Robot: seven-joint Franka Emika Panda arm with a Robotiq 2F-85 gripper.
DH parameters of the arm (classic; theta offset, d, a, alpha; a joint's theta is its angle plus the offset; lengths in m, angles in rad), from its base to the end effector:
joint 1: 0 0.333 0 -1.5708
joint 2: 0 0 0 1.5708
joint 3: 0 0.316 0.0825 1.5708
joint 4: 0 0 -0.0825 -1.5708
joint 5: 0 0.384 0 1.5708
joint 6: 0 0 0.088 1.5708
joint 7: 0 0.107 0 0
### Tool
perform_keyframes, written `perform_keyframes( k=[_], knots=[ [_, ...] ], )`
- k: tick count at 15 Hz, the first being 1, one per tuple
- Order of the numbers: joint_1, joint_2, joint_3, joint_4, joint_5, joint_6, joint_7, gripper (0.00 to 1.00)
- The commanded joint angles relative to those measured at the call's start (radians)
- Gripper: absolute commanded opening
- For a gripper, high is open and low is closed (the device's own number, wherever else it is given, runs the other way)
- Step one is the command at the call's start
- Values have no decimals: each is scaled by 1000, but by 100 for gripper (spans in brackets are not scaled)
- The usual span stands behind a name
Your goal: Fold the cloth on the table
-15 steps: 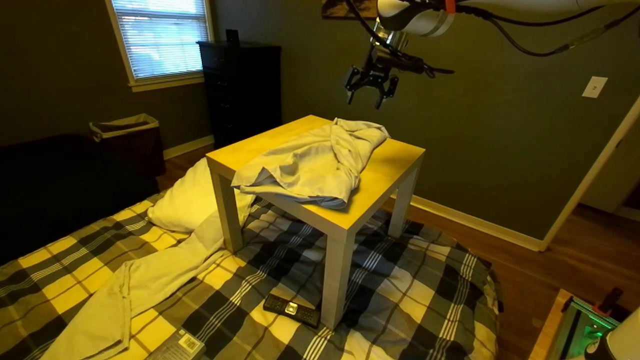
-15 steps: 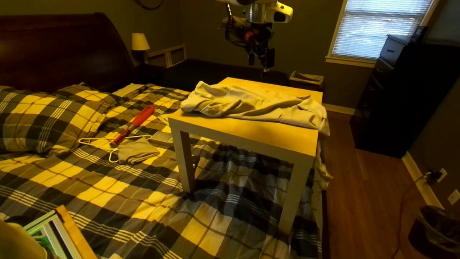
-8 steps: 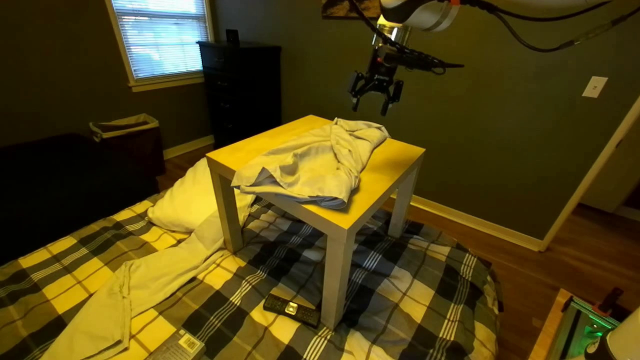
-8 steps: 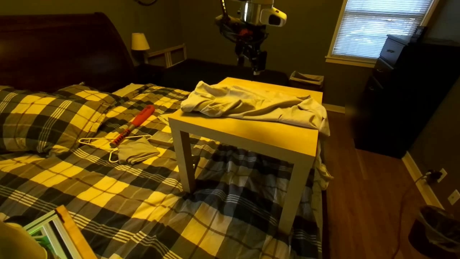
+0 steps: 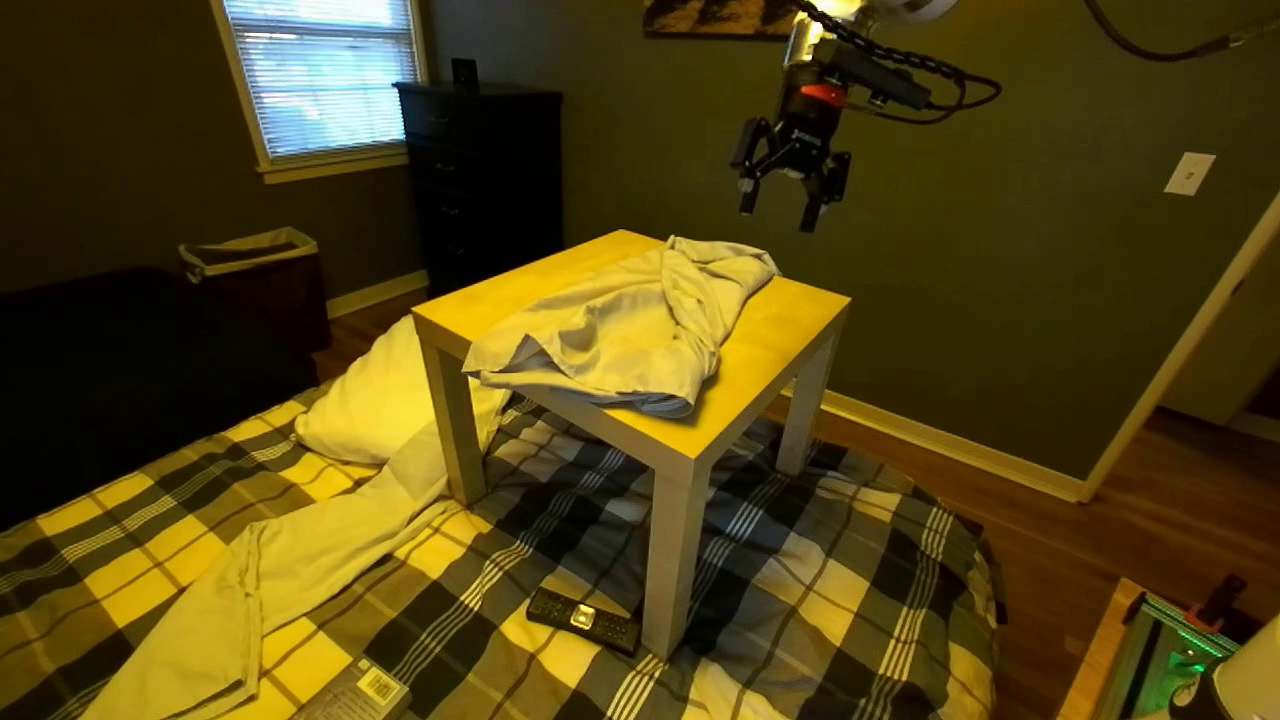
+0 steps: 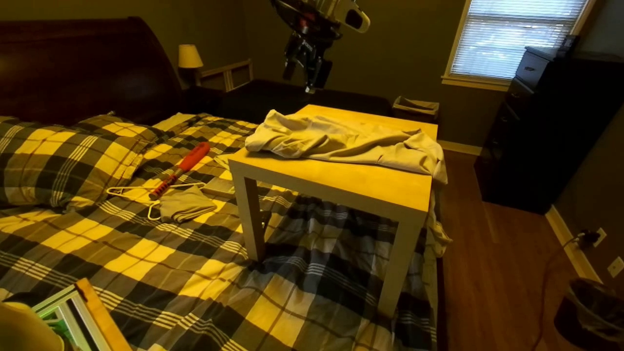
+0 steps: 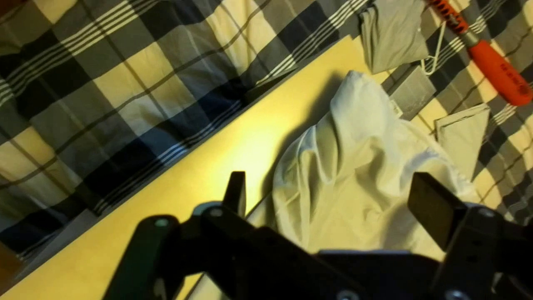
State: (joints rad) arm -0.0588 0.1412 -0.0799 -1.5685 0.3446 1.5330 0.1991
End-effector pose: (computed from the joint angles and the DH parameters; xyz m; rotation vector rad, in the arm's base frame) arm 0.5864 -0.0413 0.5482 -2.7578 0.4955 0.2615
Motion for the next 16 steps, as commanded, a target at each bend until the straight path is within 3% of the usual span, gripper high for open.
perform_keyframes(
  k=[1,2,7,12,16],
  knots=[
    [-23,-106,6,-170,180,81,-68,100],
    [-10,-40,5,-64,95,31,-26,100],
    [-17,-80,3,-125,153,50,-48,100],
    [11,-193,27,-341,64,137,-52,100],
    [13,-273,34,-515,154,282,-14,100]
  ],
)
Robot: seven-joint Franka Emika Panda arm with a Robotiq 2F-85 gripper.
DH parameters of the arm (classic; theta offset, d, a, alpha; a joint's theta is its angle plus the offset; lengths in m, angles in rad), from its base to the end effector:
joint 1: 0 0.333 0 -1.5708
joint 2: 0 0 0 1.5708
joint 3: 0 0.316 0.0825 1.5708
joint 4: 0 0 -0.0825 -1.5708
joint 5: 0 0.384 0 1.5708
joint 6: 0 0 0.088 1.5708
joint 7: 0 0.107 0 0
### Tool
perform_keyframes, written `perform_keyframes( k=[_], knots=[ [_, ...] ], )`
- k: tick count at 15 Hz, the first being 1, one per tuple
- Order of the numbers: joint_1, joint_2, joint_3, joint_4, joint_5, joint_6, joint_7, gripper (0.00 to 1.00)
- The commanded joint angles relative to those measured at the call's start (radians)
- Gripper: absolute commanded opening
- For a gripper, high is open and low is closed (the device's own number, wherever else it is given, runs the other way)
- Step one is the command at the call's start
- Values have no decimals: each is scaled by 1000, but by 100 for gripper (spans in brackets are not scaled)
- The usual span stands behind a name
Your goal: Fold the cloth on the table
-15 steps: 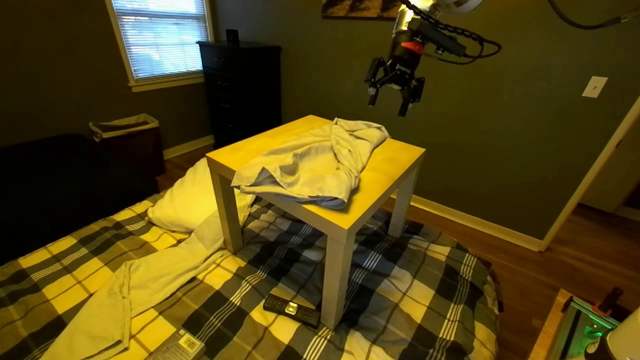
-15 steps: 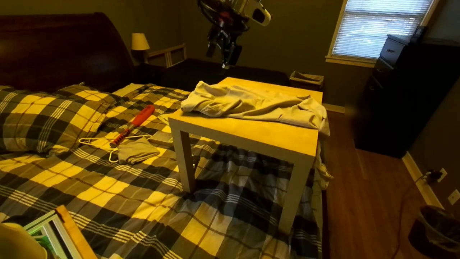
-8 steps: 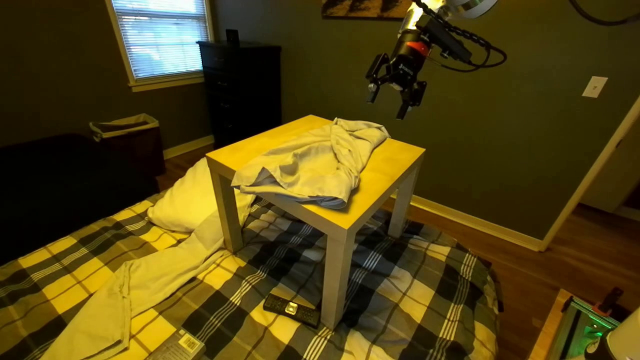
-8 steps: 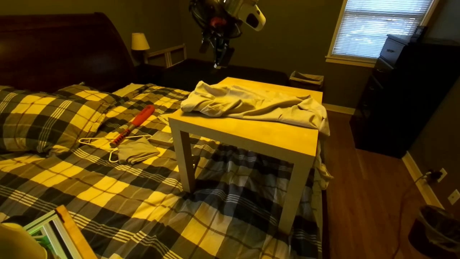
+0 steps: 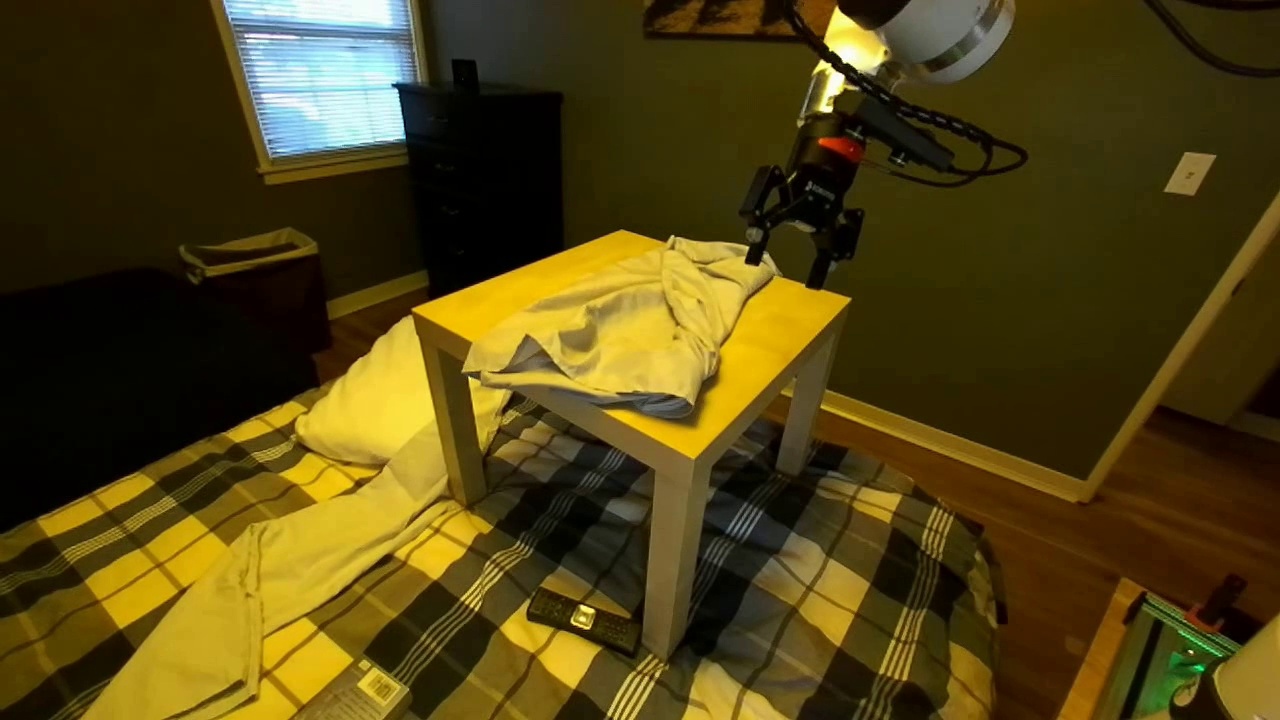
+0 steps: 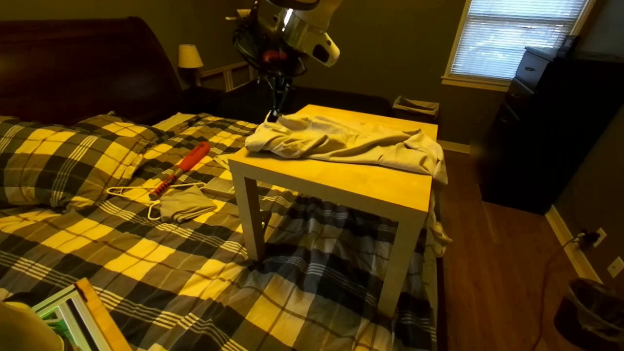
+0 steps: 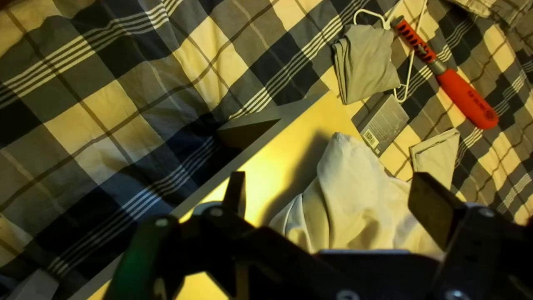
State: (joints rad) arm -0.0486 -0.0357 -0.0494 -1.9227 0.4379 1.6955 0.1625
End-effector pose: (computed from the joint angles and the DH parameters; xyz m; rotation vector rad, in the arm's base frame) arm 0.5320 -0.0120 0.4975 -2.6616 0.4816 0.2787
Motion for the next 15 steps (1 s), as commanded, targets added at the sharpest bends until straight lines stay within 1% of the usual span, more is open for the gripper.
perform_keyframes(
  k=[1,2,7,11,15],
  knots=[
    [2,-112,2,-202,96,158,32,100],
    [4,-128,2,-249,141,221,37,100],
    [28,-161,33,-431,237,494,22,100],
    [69,-153,68,-515,324,626,6,100],
    [125,-144,108,-541,432,720,-52,100]
  ],
)
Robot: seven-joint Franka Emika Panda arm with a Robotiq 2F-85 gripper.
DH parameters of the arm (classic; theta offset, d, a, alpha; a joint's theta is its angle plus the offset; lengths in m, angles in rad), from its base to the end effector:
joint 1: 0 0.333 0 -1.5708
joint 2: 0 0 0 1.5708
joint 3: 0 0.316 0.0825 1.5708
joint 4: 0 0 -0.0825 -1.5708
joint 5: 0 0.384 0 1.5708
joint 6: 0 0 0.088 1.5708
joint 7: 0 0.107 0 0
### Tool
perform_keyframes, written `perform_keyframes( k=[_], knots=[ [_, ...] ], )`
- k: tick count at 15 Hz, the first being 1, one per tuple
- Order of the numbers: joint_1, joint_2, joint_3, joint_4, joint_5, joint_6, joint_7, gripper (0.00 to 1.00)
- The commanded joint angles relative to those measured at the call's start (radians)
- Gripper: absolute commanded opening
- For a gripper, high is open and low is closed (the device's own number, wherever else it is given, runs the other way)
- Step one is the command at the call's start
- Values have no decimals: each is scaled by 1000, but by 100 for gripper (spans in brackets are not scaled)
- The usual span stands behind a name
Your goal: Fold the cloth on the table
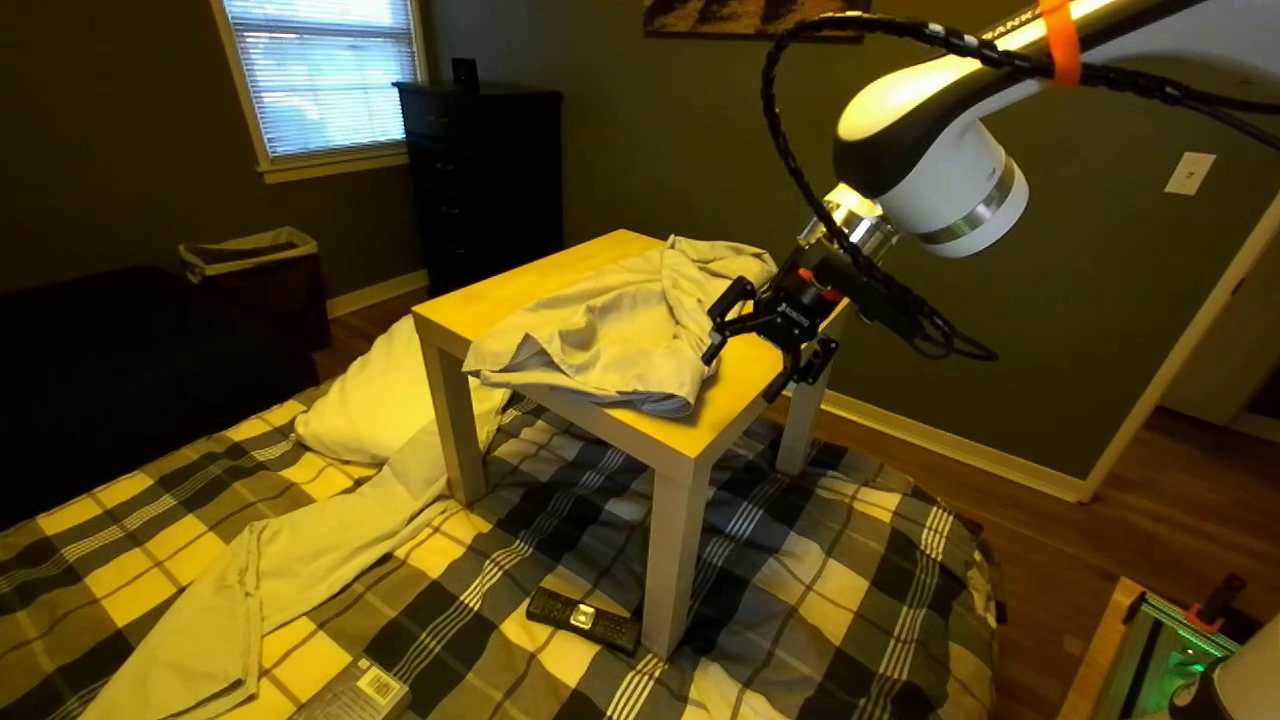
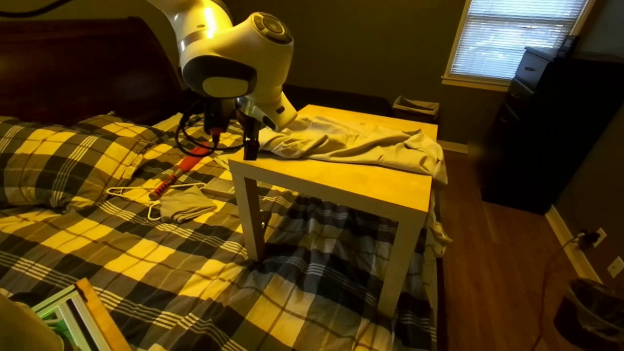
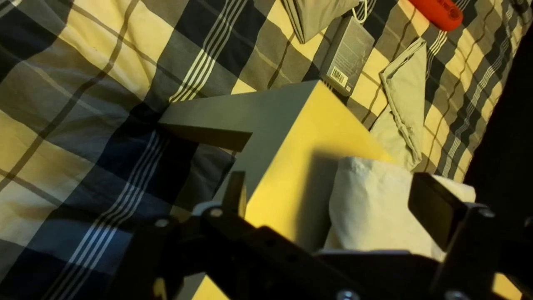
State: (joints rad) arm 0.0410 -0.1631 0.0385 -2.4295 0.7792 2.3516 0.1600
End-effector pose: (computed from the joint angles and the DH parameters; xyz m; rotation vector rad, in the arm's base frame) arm 0.4748 0.0478 0.3793 -2.4496 0.7846 -0.0180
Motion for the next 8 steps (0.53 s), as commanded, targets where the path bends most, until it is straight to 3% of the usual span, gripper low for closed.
perform_keyframes(
  k=[1,2,3,4,5,6,8],
  knots=[
    [47,-14,27,-32,124,83,-62,100],
    [57,-10,34,-28,152,100,-77,96],
    [64,-3,40,-23,177,121,-92,80],
    [70,3,44,-19,196,139,-110,71],
    [75,9,49,-17,213,162,-128,71],
    [78,17,52,-15,230,189,-147,63],
    [81,37,55,-13,251,231,-173,69]
  ],
)
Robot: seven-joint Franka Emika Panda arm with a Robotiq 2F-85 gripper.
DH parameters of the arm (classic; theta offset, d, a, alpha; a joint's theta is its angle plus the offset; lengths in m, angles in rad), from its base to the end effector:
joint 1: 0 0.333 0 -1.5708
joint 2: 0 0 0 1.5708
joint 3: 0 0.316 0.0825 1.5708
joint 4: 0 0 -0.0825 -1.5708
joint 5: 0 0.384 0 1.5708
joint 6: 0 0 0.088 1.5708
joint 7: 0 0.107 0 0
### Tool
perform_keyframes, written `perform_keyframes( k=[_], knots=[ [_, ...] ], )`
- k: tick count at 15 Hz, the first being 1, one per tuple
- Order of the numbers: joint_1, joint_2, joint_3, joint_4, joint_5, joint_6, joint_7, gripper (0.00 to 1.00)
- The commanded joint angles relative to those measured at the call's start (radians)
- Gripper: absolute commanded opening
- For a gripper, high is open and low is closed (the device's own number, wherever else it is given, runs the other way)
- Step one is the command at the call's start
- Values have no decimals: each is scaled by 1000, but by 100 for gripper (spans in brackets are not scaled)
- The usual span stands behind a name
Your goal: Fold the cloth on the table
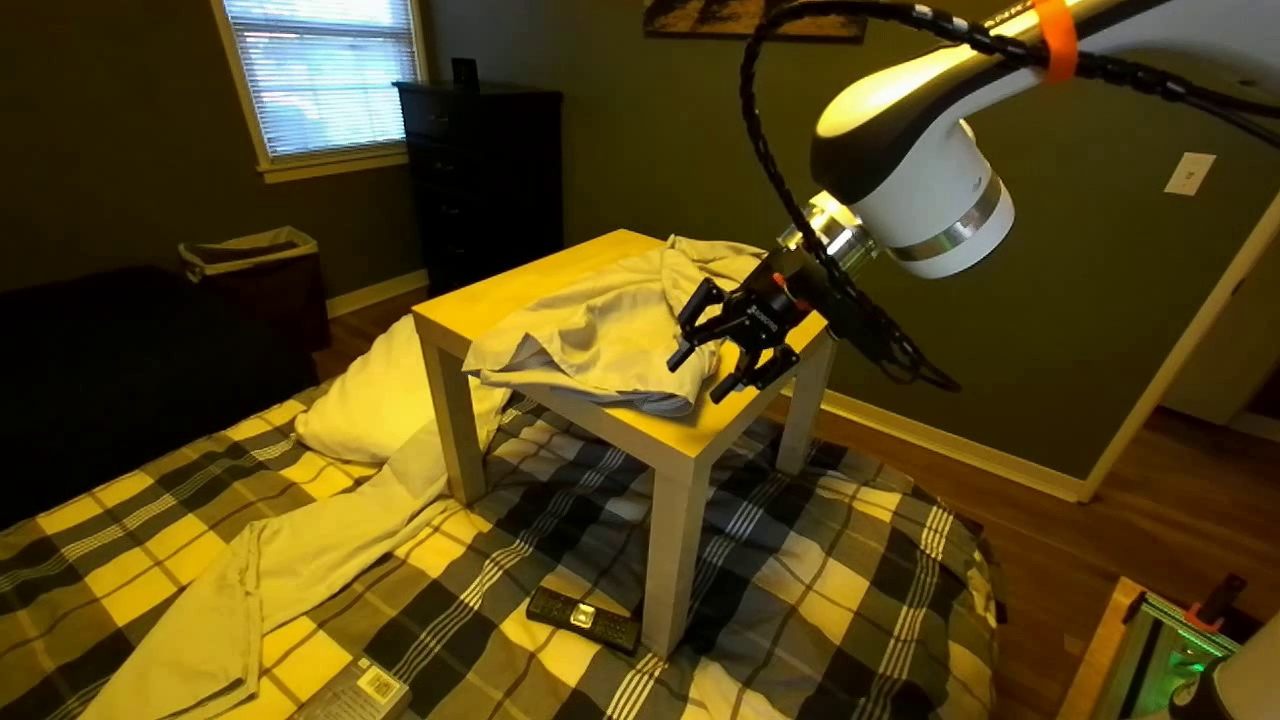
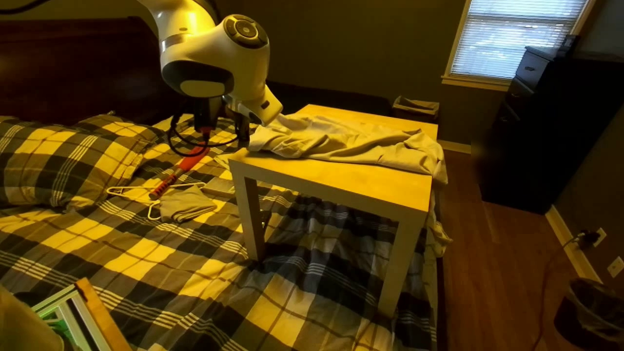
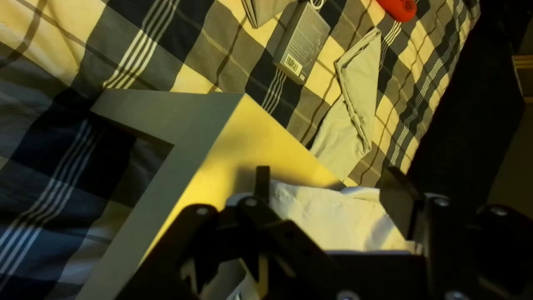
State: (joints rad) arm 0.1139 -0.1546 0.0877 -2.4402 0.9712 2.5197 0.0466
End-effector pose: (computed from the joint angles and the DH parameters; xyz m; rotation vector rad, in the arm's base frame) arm 0.4764 0.0898 0.3817 -2.3782 0.7249 -0.1750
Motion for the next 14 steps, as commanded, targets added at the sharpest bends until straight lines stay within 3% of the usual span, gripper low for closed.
perform_keyframes(
  k=[1,2,4,5,6,8,9,10,14],
  knots=[
    [9,37,6,-3,69,81,-72,68],
    [10,46,8,-4,79,103,-85,69],
    [10,65,11,-4,89,139,-101,87],
    [11,74,12,-3,97,154,-110,77],
    [12,84,13,-2,105,166,-115,78],
    [19,103,17,0,135,196,-139,68],
    [20,111,20,2,148,207,-146,47],
    [20,119,22,4,149,209,-148,46],
    [17,131,23,20,168,223,-169,14]
  ],
)
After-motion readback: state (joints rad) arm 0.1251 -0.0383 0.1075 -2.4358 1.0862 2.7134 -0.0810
